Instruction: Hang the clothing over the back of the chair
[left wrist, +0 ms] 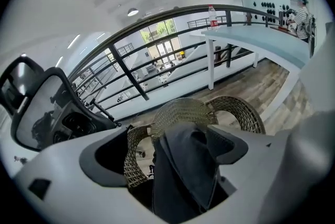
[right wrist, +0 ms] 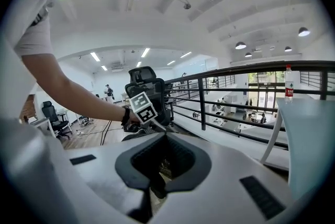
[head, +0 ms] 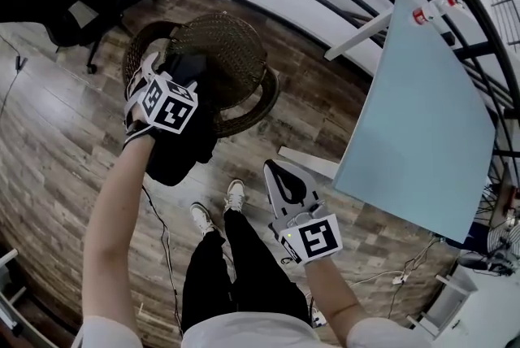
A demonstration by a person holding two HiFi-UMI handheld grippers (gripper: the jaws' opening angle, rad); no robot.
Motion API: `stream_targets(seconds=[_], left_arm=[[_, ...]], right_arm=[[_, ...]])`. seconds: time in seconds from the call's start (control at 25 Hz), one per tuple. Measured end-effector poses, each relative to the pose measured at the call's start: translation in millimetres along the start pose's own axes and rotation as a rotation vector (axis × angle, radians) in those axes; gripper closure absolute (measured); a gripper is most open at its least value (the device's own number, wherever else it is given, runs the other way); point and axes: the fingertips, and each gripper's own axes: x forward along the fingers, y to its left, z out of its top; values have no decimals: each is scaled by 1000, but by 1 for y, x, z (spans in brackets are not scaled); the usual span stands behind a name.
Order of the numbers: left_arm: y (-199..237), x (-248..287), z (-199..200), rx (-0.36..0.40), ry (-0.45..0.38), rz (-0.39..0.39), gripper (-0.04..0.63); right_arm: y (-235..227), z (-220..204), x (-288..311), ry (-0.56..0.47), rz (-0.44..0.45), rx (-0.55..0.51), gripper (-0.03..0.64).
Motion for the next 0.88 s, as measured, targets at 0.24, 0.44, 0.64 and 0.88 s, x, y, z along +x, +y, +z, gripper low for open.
stream_targets(seconds=[0.24,0.44,0.64,0.88], left_arm=[[1,-25,-13,-64,1,-14,129],[3,-51,-43,-126,5,-43,139],[22,-102,-65,-216,-70,9,325],[24,-161,-73,-251,-186,76,466]], right_arm=[[26,1,-20,-10,-18,3,598],[55,13,-35,-22,-11,-15,598],[61,34,-68,-24,-62,-52,598],[79,64,-99,-50,-98,-74,598]])
